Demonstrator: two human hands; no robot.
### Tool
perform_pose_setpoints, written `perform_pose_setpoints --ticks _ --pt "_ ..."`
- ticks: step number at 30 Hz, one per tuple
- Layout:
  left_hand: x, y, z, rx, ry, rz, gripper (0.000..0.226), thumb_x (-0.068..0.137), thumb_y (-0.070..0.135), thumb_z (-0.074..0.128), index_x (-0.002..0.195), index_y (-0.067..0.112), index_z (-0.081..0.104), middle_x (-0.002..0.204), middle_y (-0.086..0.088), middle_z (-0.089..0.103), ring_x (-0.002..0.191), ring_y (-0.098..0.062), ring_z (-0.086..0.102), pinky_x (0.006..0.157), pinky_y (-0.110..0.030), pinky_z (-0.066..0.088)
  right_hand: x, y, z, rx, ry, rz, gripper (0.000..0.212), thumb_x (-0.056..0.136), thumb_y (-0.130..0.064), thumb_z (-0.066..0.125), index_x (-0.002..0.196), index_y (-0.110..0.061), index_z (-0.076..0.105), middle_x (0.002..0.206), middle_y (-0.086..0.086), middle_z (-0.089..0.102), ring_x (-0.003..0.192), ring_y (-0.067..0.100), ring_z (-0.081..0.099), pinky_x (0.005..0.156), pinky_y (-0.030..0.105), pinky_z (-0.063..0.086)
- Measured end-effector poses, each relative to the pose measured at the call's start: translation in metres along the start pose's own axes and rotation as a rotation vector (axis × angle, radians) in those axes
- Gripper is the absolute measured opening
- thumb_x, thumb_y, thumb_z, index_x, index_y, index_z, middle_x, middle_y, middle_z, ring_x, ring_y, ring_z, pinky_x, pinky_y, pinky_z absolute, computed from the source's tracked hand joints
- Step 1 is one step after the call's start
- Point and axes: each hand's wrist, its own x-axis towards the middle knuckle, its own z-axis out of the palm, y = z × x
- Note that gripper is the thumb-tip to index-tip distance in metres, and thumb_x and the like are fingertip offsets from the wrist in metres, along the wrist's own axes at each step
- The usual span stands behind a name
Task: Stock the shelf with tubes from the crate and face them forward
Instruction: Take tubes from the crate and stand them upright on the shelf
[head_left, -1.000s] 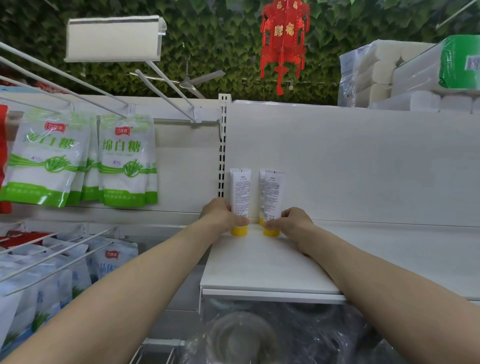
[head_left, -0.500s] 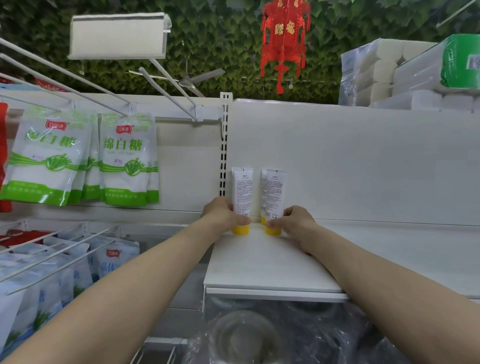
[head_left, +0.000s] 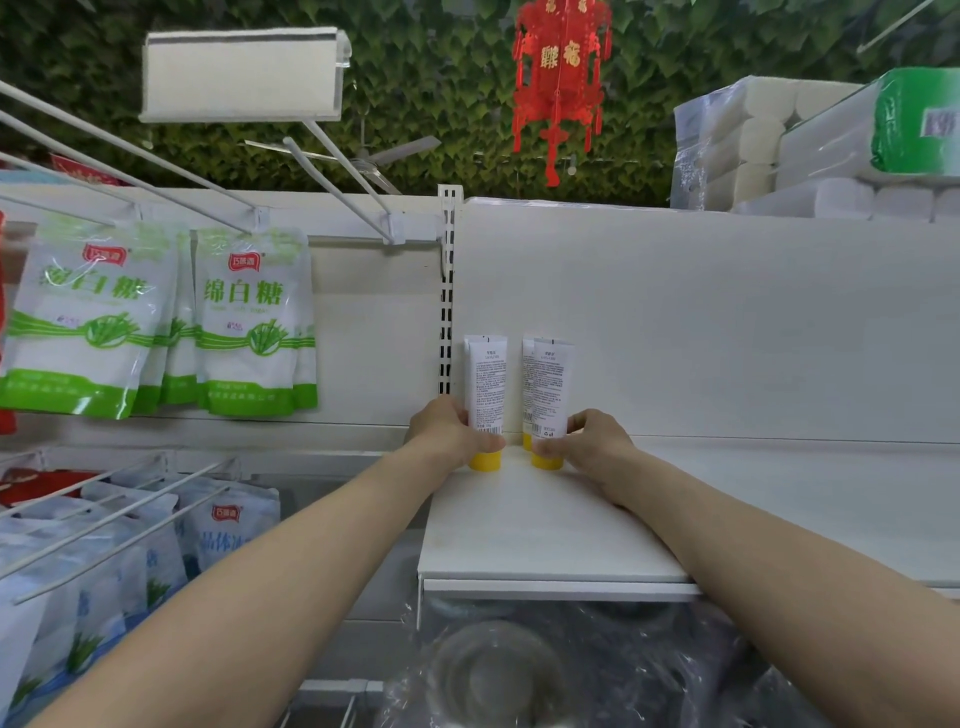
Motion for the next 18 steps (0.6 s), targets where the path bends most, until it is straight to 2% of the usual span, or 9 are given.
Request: perform_pose_setpoints --ticks 4,7,11,12,14,16,18 --pt "0.001 -0.003 0.001 -0.037 -0.009 0.002 0.037 0.073 0.027 0.084 0.08 0.025 0.048 0.081 0.011 0.054 0.083 -0.014 0.053 0.071 -0.025 0.042 -0.003 0.0 -0.001 0.006 -0.003 -0.008 0.036 0.069 -0.027 0.088 0.086 -0.019 0.056 0.087 -0.003 0.063 0.076 0.01 0.057 0.06 0.025 0.041" --pt "0.003 -0.005 0.003 -0.042 -0.002 -0.003 0.037 0.074 0.026 0.084 0.08 0.025 0.048 0.083 0.008 0.055 0.08 -0.013 0.054 0.066 -0.024 0.042 -0.004 0.0 -0.001 -0.005 0.003 -0.013 0.037 0.068 -0.028 0.088 0.086 -0.02 0.056 0.088 -0.002 0.063 0.082 0.014 0.059 0.067 0.027 0.045" --pt "0.001 -0.004 0.003 -0.015 0.021 -0.032 0.035 0.072 0.029 0.085 0.083 0.022 0.052 0.092 0.002 0.062 0.086 -0.018 0.058 0.072 -0.028 0.045 -0.008 -0.004 -0.002 -0.014 -0.014 -0.009 0.035 0.069 -0.029 0.087 0.084 -0.02 0.058 0.094 0.002 0.066 0.087 0.019 0.06 0.078 0.032 0.048" --pt "0.0 -0.002 0.002 -0.002 0.027 -0.044 0.037 0.071 0.031 0.086 0.088 0.019 0.056 0.097 0.001 0.063 0.089 -0.019 0.059 0.075 -0.029 0.047 -0.01 -0.005 -0.004 -0.013 -0.016 -0.004 0.035 0.07 -0.03 0.087 0.088 -0.019 0.06 0.098 0.003 0.066 0.09 0.019 0.06 0.08 0.032 0.048" --pt "-0.004 0.005 -0.002 0.008 0.055 -0.057 0.054 0.065 0.036 0.088 0.104 0.012 0.059 0.108 -0.001 0.064 0.099 -0.023 0.06 0.086 -0.033 0.05 -0.017 -0.009 -0.012 -0.023 -0.009 0.017 0.049 0.072 -0.033 0.086 0.109 -0.013 0.061 0.112 0.007 0.062 0.103 0.022 0.059 0.086 0.033 0.046" --pt "-0.011 0.017 -0.009 0.029 0.11 -0.079 0.076 0.06 0.042 0.089 0.118 0.008 0.053 0.119 -0.006 0.061 0.109 -0.028 0.058 0.094 -0.039 0.05 -0.022 -0.01 -0.025 -0.036 -0.014 0.017 0.064 0.073 -0.034 0.085 0.125 -0.01 0.055 0.123 0.009 0.058 0.112 0.024 0.056 0.086 0.032 0.043" --pt "-0.019 0.032 -0.016 0.073 0.172 -0.09 0.087 0.062 0.045 0.088 0.129 0.009 0.046 0.128 -0.01 0.057 0.118 -0.032 0.053 0.098 -0.043 0.047 -0.029 -0.01 -0.043 -0.032 -0.027 0.009 0.072 0.072 -0.035 0.086 0.13 -0.011 0.051 0.128 0.008 0.054 0.112 0.023 0.053 0.091 0.033 0.043"
